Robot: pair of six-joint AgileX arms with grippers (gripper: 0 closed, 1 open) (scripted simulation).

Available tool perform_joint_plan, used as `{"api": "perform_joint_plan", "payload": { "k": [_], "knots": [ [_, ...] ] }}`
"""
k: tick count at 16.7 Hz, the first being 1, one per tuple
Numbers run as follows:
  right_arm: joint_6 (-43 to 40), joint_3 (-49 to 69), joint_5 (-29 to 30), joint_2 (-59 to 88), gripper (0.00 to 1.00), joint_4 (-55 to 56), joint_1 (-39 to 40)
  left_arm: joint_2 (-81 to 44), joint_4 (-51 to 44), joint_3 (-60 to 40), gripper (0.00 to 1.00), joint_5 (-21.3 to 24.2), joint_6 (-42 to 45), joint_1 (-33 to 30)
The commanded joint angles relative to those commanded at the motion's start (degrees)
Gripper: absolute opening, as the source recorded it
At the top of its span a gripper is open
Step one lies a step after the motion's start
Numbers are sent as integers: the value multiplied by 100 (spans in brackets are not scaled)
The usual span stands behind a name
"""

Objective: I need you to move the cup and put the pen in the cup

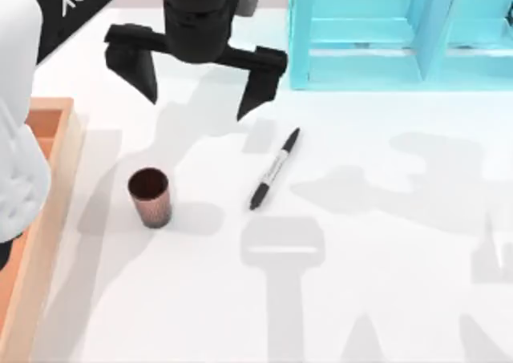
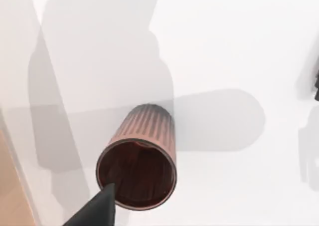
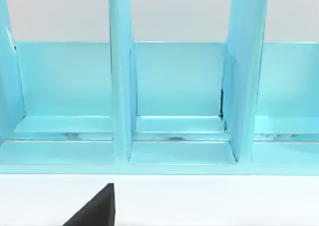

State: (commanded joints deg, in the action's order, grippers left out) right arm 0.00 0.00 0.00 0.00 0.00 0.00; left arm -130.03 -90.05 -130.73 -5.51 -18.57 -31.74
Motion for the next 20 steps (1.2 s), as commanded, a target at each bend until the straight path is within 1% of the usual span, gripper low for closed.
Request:
{"api": "perform_joint_plan", "payload": {
  "k": [9, 16, 20],
  "knots": [
    [0, 0, 0, 0, 100, 0, 0, -1383, 1009, -512, 100, -652, 440, -1039],
    [0, 0, 0, 0, 100, 0, 0, -1435, 1122, -444, 100, -668, 472, -1047],
    [0, 0, 0, 0, 100, 0, 0, -1536, 1792, 81, 100, -675, 571, -973]
  ]
}}
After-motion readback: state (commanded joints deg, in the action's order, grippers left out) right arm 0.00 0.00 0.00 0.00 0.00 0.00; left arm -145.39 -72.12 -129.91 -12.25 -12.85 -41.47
